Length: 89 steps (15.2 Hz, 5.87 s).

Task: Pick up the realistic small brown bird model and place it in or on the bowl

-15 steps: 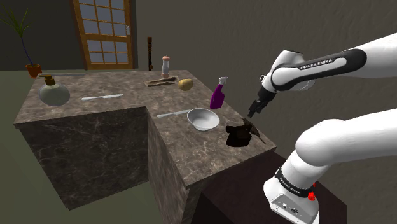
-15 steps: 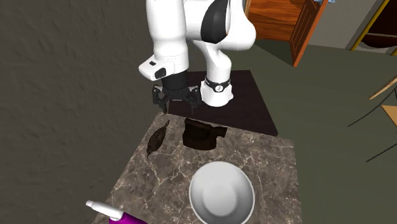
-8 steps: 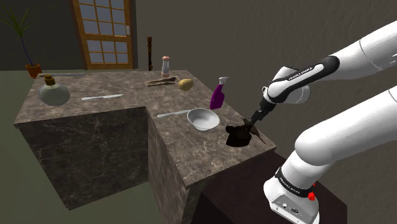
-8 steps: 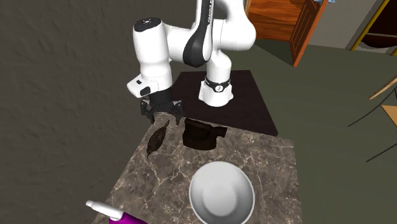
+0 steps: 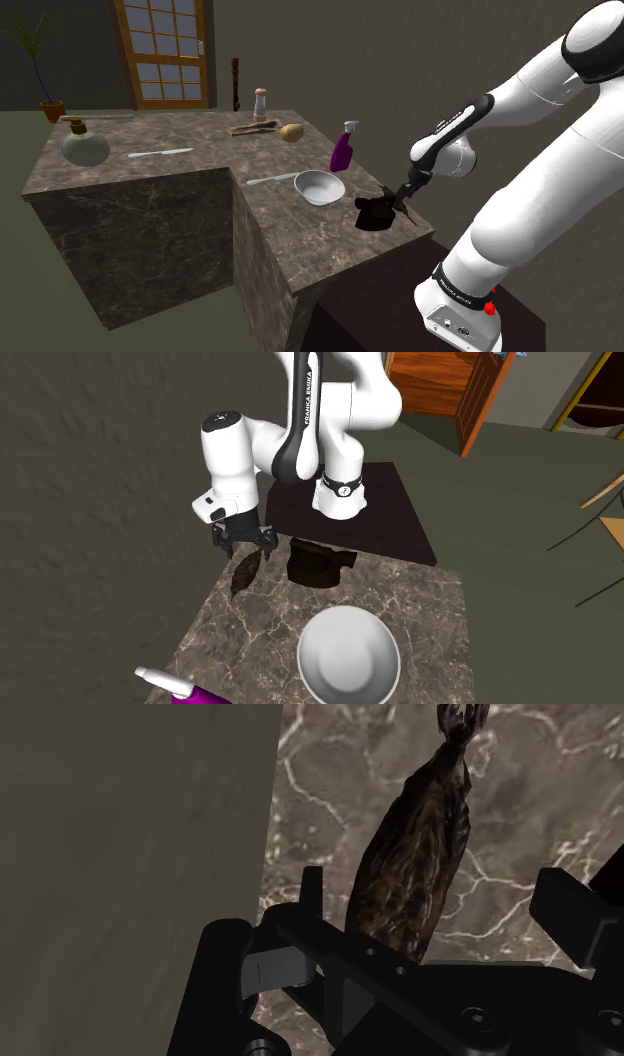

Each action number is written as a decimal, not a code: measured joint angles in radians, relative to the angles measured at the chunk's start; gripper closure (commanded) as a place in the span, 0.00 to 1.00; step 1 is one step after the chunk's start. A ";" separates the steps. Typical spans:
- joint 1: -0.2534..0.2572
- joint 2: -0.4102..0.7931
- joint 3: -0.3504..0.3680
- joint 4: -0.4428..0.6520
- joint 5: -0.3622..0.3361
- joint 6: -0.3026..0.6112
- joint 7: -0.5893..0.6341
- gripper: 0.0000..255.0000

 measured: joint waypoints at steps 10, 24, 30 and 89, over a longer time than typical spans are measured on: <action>0.237 0.147 -0.123 0.030 0.438 0.078 -0.311 0.00; 0.162 0.080 -0.110 0.018 0.212 0.051 -0.143 1.00; -0.038 -0.059 0.020 0.015 -0.099 -0.063 0.078 1.00; 0.197 0.228 0.586 0.410 0.079 -0.190 0.710 1.00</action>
